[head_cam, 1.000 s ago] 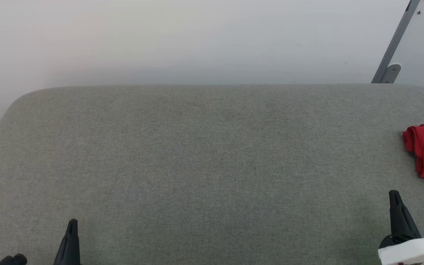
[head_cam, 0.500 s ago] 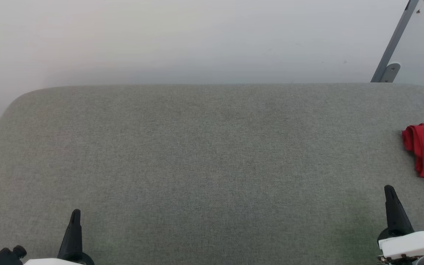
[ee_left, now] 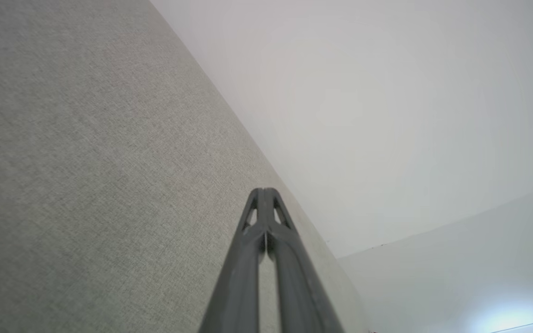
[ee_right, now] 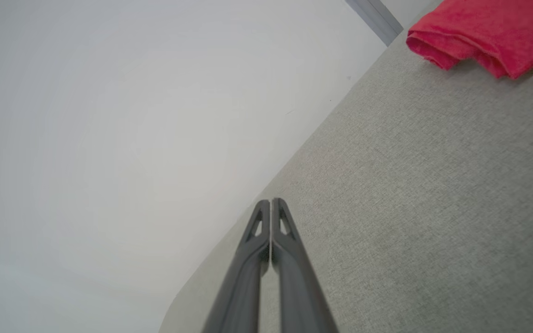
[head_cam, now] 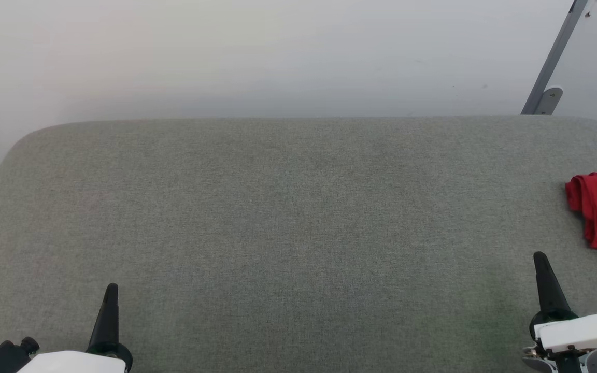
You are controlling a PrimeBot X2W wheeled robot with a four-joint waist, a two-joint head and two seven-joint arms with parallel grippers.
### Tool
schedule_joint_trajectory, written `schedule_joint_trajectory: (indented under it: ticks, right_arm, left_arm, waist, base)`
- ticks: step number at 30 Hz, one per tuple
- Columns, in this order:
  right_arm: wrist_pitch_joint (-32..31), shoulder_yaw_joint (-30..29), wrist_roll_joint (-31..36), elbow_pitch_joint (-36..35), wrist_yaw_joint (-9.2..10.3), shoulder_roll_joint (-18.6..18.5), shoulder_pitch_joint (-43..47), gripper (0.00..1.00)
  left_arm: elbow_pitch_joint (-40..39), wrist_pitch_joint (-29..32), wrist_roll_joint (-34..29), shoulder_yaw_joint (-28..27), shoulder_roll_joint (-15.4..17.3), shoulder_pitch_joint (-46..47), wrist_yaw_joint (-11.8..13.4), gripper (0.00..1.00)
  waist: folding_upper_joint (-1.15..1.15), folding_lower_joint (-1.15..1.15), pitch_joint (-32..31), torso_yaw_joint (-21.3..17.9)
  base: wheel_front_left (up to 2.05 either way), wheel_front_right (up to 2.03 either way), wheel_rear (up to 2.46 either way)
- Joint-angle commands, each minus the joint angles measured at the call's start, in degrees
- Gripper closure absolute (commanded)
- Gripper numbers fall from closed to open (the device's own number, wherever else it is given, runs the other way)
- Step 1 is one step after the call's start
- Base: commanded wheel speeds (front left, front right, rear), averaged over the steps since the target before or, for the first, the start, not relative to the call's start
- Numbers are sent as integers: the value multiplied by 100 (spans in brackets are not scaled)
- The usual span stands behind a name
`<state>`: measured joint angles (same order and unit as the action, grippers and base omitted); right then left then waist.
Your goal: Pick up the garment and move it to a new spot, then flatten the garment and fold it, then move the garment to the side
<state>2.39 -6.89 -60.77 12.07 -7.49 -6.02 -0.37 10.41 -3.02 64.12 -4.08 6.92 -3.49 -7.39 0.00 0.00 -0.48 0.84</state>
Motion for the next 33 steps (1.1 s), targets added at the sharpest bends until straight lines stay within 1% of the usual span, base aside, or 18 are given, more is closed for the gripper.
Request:
schedule_joint_trajectory:
  ticks: [1,18,33]
  right_arm:
    - [-46,5,-149,-27,-1,-7,-112,100]
    - [-311,13,-1072,36,-1,96,-278,100]
    - [-506,21,-1735,86,0,165,-392,100]
  left_arm:
    - [-32,39,131,-38,10,147,-8,100]
    - [87,308,989,-80,-98,410,-11,100]
    - [176,504,1581,-117,-183,609,-13,100]
  waist:
    - [0,0,1,-1]
    - [0,0,17,-22]
    - [0,0,30,-39]
  base:
    - [0,0,0]
    - [0,0,0]
    - [0,0,0]
